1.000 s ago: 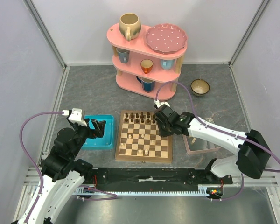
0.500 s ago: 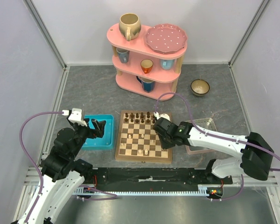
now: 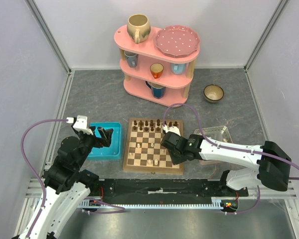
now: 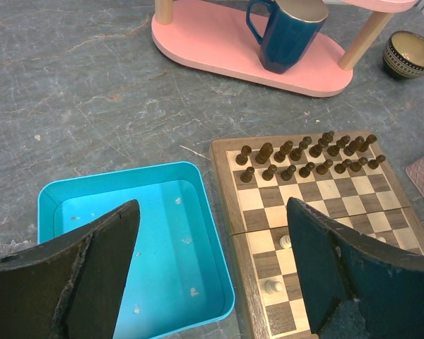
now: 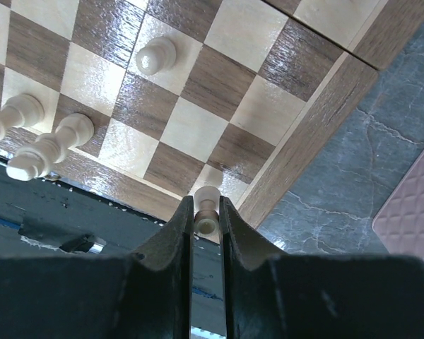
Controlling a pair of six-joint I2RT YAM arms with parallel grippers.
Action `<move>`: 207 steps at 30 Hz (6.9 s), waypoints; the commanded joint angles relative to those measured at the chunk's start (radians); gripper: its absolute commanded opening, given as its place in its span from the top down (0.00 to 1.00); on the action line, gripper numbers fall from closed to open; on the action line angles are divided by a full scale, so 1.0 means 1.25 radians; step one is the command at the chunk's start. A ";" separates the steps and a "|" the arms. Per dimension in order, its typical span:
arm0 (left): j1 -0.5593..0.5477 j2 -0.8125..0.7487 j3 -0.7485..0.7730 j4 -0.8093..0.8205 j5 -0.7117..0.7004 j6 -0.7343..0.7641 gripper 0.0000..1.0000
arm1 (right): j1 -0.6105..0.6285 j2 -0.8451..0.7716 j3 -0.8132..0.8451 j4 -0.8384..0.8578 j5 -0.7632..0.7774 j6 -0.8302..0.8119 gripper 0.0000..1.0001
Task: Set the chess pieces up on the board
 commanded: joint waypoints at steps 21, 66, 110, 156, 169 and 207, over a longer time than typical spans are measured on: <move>0.003 -0.004 -0.005 0.037 0.015 -0.004 0.10 | 0.018 0.007 -0.030 0.015 0.008 0.035 0.88; 0.003 -0.012 -0.007 0.038 0.008 -0.004 0.10 | -0.090 0.148 0.146 0.142 -0.007 -0.097 0.50; 0.003 -0.014 -0.008 0.042 0.010 -0.004 0.10 | -0.090 0.095 0.086 0.045 0.014 -0.099 0.85; 0.003 -0.018 -0.010 0.041 0.011 -0.003 0.10 | -0.090 0.066 0.026 0.028 -0.040 -0.100 0.65; 0.003 -0.017 -0.010 0.042 0.010 -0.003 0.10 | -0.095 0.070 0.135 0.016 0.010 -0.115 0.52; 0.002 -0.023 -0.011 0.042 0.010 -0.003 0.10 | -0.790 -0.096 -0.094 0.061 -0.129 -0.244 0.53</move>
